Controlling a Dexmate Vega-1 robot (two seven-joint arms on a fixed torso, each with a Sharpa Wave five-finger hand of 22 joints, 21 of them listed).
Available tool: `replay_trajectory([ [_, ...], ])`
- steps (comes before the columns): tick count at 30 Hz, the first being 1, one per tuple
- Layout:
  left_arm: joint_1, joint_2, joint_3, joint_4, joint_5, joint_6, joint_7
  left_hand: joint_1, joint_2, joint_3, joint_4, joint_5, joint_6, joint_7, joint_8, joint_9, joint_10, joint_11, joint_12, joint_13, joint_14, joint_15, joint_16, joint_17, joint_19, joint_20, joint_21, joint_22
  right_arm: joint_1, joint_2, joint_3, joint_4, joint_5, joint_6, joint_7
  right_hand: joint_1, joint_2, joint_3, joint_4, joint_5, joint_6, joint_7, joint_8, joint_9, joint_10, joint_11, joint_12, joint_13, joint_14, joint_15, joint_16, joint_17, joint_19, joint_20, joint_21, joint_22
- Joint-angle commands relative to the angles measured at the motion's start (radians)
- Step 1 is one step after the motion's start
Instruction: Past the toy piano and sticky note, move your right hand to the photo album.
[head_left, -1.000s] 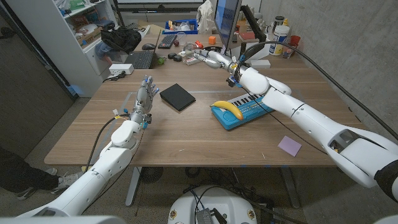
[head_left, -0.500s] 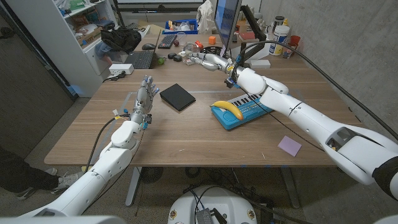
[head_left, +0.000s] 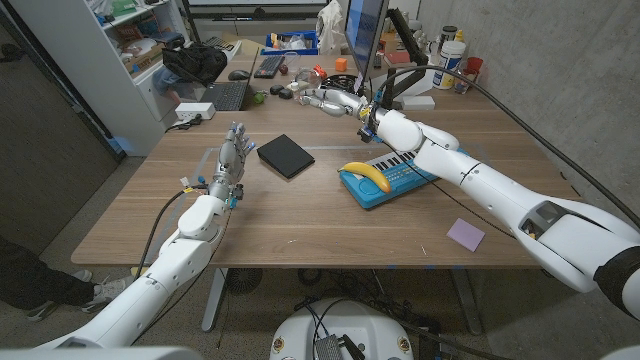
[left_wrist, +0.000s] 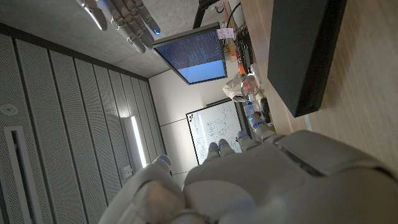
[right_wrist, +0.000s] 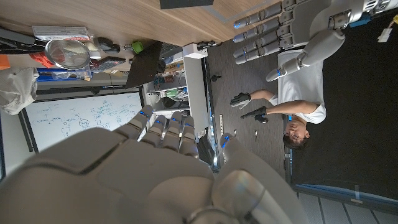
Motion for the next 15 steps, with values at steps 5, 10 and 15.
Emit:
replay_trajectory([
  [5, 0.0, -0.002, 0.0, 0.009, -0.001, 0.003, 0.001, 0.002, 0.12, -0.003, 0.0, 0.004, -0.316, -0.009, 0.008, 0.003, -0.312, 0.011, 0.005, 0.005, -0.386, -0.065, 0.009, 0.003, -0.315, -0.072, 0.006, 0.002, 0.024, 0.022, -0.028, 0.045, -0.022, 0.014, 0.002, 0.01, 0.064, -0.002, -0.001, -0.001, 0.006, 0.002, 0.003, 0.005, 0.0, -0.005, 0.0, 0.003, -0.003, -0.004, -0.001, 0.002, 0.001, -0.07, -0.005, 0.003],
  [10, 0.0, -0.004, -0.001, 0.013, -0.003, 0.001, -0.001, 0.002, 0.12, -0.003, 0.0, 0.004, -0.316, -0.009, 0.007, 0.003, -0.313, 0.01, 0.004, 0.005, -0.387, -0.065, 0.009, 0.003, -0.315, -0.072, 0.006, 0.002, 0.032, 0.029, -0.039, 0.058, -0.032, 0.016, 0.005, 0.011, 0.07, 0.0, 0.0, 0.0, 0.005, 0.001, 0.002, 0.005, 0.0, -0.005, 0.0, 0.003, -0.003, -0.004, -0.001, 0.002, 0.002, -0.07, -0.006, 0.003],
  [15, 0.0, -0.005, -0.001, 0.014, -0.003, 0.001, 0.0, 0.002, 0.12, -0.004, 0.0, 0.004, -0.316, -0.009, 0.007, 0.003, -0.313, 0.009, 0.004, 0.005, -0.386, -0.065, 0.009, 0.003, -0.315, -0.072, 0.006, 0.002, 0.041, 0.035, -0.049, 0.073, -0.039, 0.02, 0.008, 0.012, 0.07, 0.001, 0.0, 0.0, 0.004, 0.001, 0.002, 0.005, -0.001, -0.005, -0.001, 0.003, -0.004, -0.004, -0.001, 0.002, 0.002, -0.07, -0.007, 0.003],
])
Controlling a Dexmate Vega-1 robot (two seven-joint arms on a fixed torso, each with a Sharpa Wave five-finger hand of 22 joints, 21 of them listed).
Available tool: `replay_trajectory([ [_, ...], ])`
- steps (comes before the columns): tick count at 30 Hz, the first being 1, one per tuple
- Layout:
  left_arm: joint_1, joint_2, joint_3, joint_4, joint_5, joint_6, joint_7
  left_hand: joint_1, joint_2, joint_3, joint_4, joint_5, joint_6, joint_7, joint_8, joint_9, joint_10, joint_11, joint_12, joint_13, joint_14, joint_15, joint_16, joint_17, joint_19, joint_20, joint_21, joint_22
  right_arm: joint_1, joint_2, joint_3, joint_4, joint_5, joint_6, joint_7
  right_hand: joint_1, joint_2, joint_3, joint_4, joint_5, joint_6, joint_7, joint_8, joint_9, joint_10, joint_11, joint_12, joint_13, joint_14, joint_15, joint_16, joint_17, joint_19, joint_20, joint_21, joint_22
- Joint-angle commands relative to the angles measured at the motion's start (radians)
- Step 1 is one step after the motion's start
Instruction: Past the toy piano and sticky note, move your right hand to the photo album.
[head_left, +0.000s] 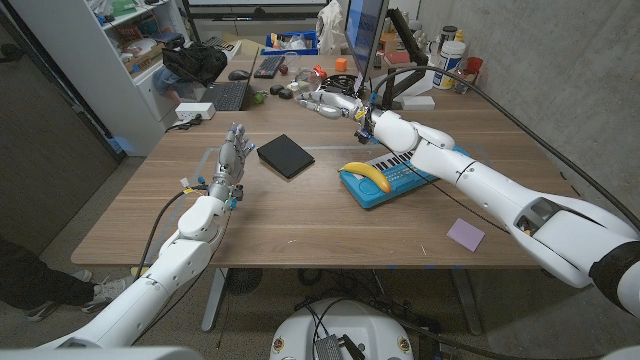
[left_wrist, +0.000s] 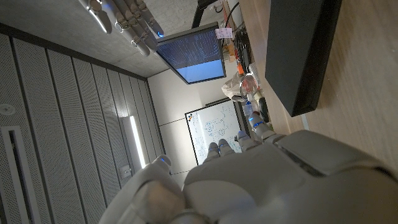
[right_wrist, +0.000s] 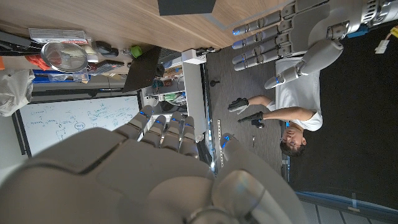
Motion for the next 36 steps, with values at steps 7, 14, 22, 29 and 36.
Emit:
replay_trajectory([
  [7, 0.001, -0.004, -0.001, 0.011, -0.004, -0.004, -0.001, 0.002, 0.12, -0.004, 0.0, 0.005, -0.32, -0.005, 0.007, 0.003, -0.307, 0.004, 0.004, 0.005, -0.386, -0.065, 0.009, 0.003, -0.315, -0.072, 0.006, 0.002, 0.026, 0.024, -0.034, 0.042, -0.026, 0.004, 0.01, 0.013, 0.07, 0.002, 0.0, 0.0, 0.003, 0.001, 0.001, 0.005, -0.002, -0.006, -0.001, 0.003, -0.005, -0.005, -0.001, 0.002, 0.001, -0.07, -0.004, 0.003],
  [14, 0.005, -0.005, -0.002, 0.011, -0.005, -0.006, 0.001, 0.002, 0.121, -0.004, 0.0, 0.005, -0.32, -0.004, 0.007, 0.003, -0.307, 0.005, 0.004, 0.005, -0.386, -0.065, 0.009, 0.003, -0.315, -0.072, 0.006, 0.002, 0.038, 0.034, -0.047, 0.061, -0.032, 0.01, 0.017, 0.013, 0.069, 0.002, 0.0, 0.0, 0.002, 0.002, 0.001, 0.005, -0.001, -0.004, -0.001, 0.003, -0.006, -0.004, -0.001, 0.003, 0.0, -0.069, -0.006, 0.003],
  [22, 0.016, -0.004, -0.006, 0.006, -0.006, -0.007, 0.008, 0.002, 0.121, -0.004, 0.0, 0.005, -0.319, -0.004, 0.007, 0.004, -0.307, 0.005, 0.004, 0.005, -0.385, -0.065, 0.009, 0.003, -0.315, -0.072, 0.006, 0.002, 0.044, 0.039, -0.062, 0.065, -0.045, 0.011, 0.023, 0.011, 0.068, 0.0, 0.002, -0.001, 0.001, 0.003, 0.001, 0.005, -0.002, -0.006, -0.001, 0.003, -0.006, -0.003, 0.0, 0.003, 0.001, -0.069, -0.007, 0.003],
  [29, 0.022, -0.004, -0.008, 0.001, -0.005, -0.009, 0.013, 0.002, 0.121, -0.004, 0.0, 0.005, -0.32, -0.004, 0.006, 0.004, -0.306, 0.004, 0.005, 0.005, -0.385, -0.065, 0.009, 0.003, -0.315, -0.072, 0.006, 0.002, 0.051, 0.039, -0.073, 0.065, -0.063, 0.013, 0.027, 0.01, 0.068, 0.0, 0.003, -0.001, 0.001, 0.003, 0.001, 0.005, -0.002, -0.004, -0.001, 0.003, -0.006, -0.003, 0.0, 0.003, 0.001, -0.069, -0.008, 0.003],
  [36, 0.027, -0.003, -0.009, -0.007, -0.003, -0.014, 0.016, 0.002, 0.121, -0.004, 0.0, 0.005, -0.32, -0.004, 0.006, 0.004, -0.306, 0.005, 0.005, 0.005, -0.384, -0.066, 0.009, 0.003, -0.314, -0.073, 0.007, 0.002, 0.055, 0.041, -0.082, 0.058, -0.081, -0.002, 0.034, 0.009, 0.069, 0.0, 0.005, -0.001, 0.002, 0.003, 0.001, 0.005, -0.003, -0.003, -0.001, 0.003, -0.007, -0.004, 0.0, 0.003, 0.001, -0.07, -0.009, 0.003],
])
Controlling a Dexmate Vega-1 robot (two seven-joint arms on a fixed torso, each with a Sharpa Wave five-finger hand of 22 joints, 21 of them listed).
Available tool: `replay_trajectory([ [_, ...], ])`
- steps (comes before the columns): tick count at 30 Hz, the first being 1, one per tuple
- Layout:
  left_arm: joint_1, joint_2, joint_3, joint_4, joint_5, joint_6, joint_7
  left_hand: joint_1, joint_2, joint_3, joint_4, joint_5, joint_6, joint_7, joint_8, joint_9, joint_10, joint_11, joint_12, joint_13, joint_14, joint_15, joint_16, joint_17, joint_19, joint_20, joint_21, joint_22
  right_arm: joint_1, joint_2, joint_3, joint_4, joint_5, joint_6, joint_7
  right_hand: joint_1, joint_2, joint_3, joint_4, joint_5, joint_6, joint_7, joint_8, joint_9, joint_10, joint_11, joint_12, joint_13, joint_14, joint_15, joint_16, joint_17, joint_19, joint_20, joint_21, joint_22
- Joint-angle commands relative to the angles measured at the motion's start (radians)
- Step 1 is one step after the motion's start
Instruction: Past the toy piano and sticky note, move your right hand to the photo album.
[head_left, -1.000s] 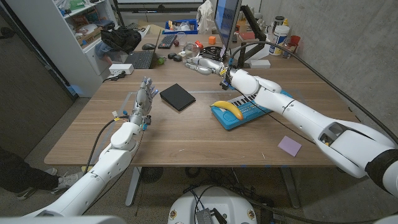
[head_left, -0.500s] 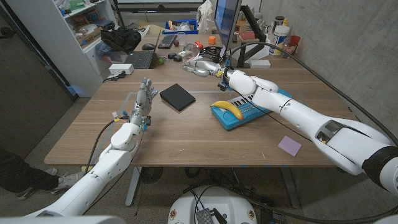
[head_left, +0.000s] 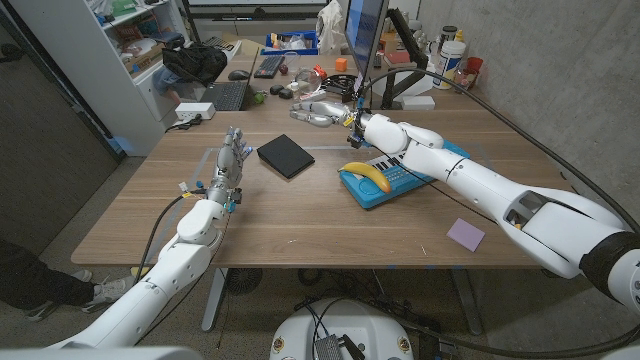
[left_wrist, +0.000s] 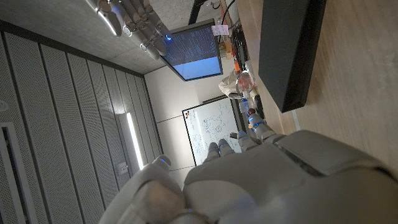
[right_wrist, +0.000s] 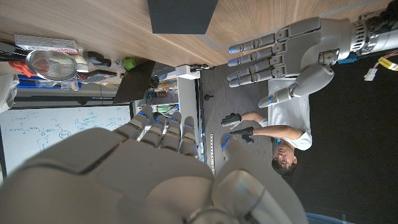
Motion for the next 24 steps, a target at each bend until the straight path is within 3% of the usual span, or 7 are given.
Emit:
replay_trajectory([
  [1, 0.011, 0.001, -0.003, -0.012, 0.002, -0.006, 0.005, 0.002, 0.121, -0.004, 0.0, 0.005, -0.32, -0.004, 0.006, 0.004, -0.306, 0.005, 0.005, 0.005, -0.384, -0.066, 0.009, 0.003, -0.315, -0.072, 0.007, 0.002, 0.01, 0.004, -0.019, -0.003, -0.03, -0.017, 0.013, 0.009, 0.069, 0.0, 0.005, -0.001, 0.002, 0.003, 0.001, 0.005, -0.004, -0.005, -0.001, 0.003, -0.008, -0.003, 0.0, 0.003, 0.001, -0.07, -0.002, 0.004],
  [9, 0.018, 0.002, -0.007, -0.019, 0.003, -0.009, 0.011, 0.002, 0.121, -0.004, 0.0, 0.005, -0.32, -0.004, 0.006, 0.004, -0.305, 0.006, 0.005, 0.005, -0.385, -0.065, 0.009, 0.003, -0.315, -0.072, 0.007, 0.002, 0.021, 0.015, -0.037, 0.007, -0.051, -0.028, 0.019, 0.004, 0.069, -0.002, 0.01, -0.001, -0.008, 0.005, -0.003, 0.005, -0.012, -0.017, -0.004, 0.003, -0.017, -0.005, -0.002, 0.004, -0.003, -0.069, -0.006, 0.004],
  [24, 0.02, 0.003, -0.01, -0.013, 0.008, -0.018, 0.011, 0.001, 0.121, -0.005, 0.0, 0.005, -0.32, -0.004, 0.006, 0.004, -0.305, 0.003, 0.005, 0.005, -0.386, -0.065, 0.008, 0.003, -0.315, -0.071, 0.007, 0.002, 0.044, 0.04, -0.074, 0.029, -0.097, -0.049, 0.021, -0.005, 0.067, -0.007, 0.016, -0.002, -0.018, 0.008, -0.005, 0.004, -0.022, -0.014, -0.007, 0.003, -0.026, -0.003, -0.002, 0.005, -0.008, -0.063, -0.01, 0.004],
])
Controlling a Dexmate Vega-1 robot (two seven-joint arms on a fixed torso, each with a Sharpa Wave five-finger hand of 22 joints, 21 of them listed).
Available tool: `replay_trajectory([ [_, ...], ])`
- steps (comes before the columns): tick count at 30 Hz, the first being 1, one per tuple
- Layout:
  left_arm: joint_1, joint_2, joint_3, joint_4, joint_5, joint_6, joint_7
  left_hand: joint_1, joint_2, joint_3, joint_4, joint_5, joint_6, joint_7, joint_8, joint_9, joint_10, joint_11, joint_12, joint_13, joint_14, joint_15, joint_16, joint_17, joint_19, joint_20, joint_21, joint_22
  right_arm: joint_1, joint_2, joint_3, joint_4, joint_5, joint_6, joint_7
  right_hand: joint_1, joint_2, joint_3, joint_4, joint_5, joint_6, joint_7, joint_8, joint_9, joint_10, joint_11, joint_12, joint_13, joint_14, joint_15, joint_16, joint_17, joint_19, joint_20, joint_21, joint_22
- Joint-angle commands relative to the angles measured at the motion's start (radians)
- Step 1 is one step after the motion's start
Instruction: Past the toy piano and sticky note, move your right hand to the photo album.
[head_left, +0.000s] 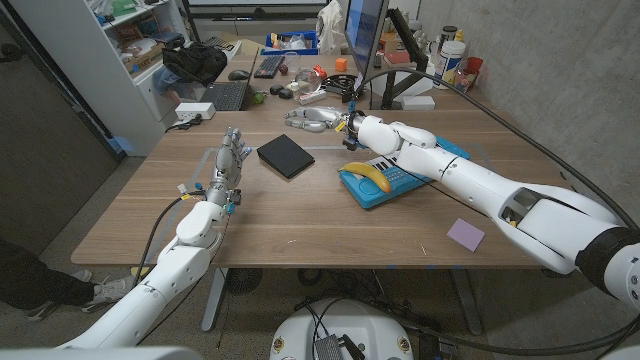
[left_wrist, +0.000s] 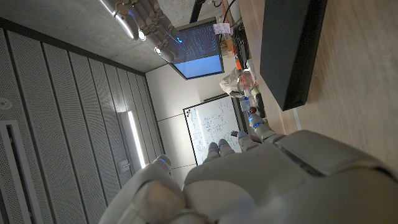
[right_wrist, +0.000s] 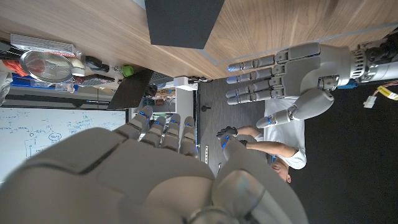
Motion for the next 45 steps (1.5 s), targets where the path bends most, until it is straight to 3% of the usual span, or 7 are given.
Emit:
replay_trajectory([
  [1, 0.003, 0.002, -0.003, 0.003, 0.005, -0.006, 0.001, 0.001, 0.121, -0.005, 0.0, 0.005, -0.321, -0.004, 0.005, 0.004, -0.305, 0.003, 0.005, 0.005, -0.386, -0.065, 0.008, 0.003, -0.316, -0.071, 0.007, 0.002, 0.019, 0.02, -0.028, 0.019, -0.033, -0.018, 0.005, -0.005, 0.067, 0.0, 0.009, -0.002, -0.006, 0.004, -0.006, 0.004, -0.007, 0.004, 0.001, 0.003, -0.006, -0.001, -0.002, 0.004, -0.005, -0.067, -0.004, 0.004],
  [28, -0.004, 0.007, -0.002, 0.014, 0.012, -0.011, -0.008, 0.001, 0.121, -0.005, 0.0, 0.006, -0.32, -0.003, 0.005, 0.004, -0.306, 0.004, 0.004, 0.005, -0.385, -0.065, 0.008, 0.003, -0.316, -0.072, 0.007, 0.002, 0.063, 0.062, -0.084, 0.087, -0.083, -0.027, -0.002, -0.016, 0.066, -0.005, 0.014, -0.001, -0.012, 0.004, -0.005, 0.004, -0.012, 0.005, 0.002, 0.003, -0.012, 0.001, 0.0, 0.004, -0.007, -0.063, -0.01, 0.005],
  [37, -0.007, 0.007, -0.003, 0.02, 0.008, -0.012, -0.013, 0.001, 0.121, -0.005, 0.0, 0.006, -0.32, -0.002, 0.006, 0.004, -0.305, 0.004, 0.004, 0.005, -0.385, -0.065, 0.008, 0.003, -0.316, -0.072, 0.007, 0.002, 0.082, 0.09, -0.107, 0.134, -0.09, -0.018, -0.008, -0.045, 0.057, -0.023, 0.033, -0.003, -0.033, 0.006, -0.01, 0.004, -0.017, 0.005, 0.002, 0.003, -0.016, -0.004, 0.003, 0.01, -0.006, -0.065, -0.012, 0.006],
  [45, -0.008, 0.005, -0.005, 0.028, 0.003, -0.014, -0.015, 0.001, 0.121, -0.005, 0.0, 0.006, -0.32, -0.003, 0.005, 0.004, -0.306, 0.003, 0.004, 0.005, -0.386, -0.065, 0.008, 0.003, -0.316, -0.072, 0.007, 0.002, 0.098, 0.109, -0.126, 0.168, -0.096, -0.009, -0.015, -0.054, 0.05, -0.032, 0.034, -0.002, -0.042, 0.01, -0.01, 0.004, -0.019, 0.008, 0.002, 0.003, -0.019, -0.002, 0.003, 0.009, -0.006, -0.063, -0.014, 0.006],
])
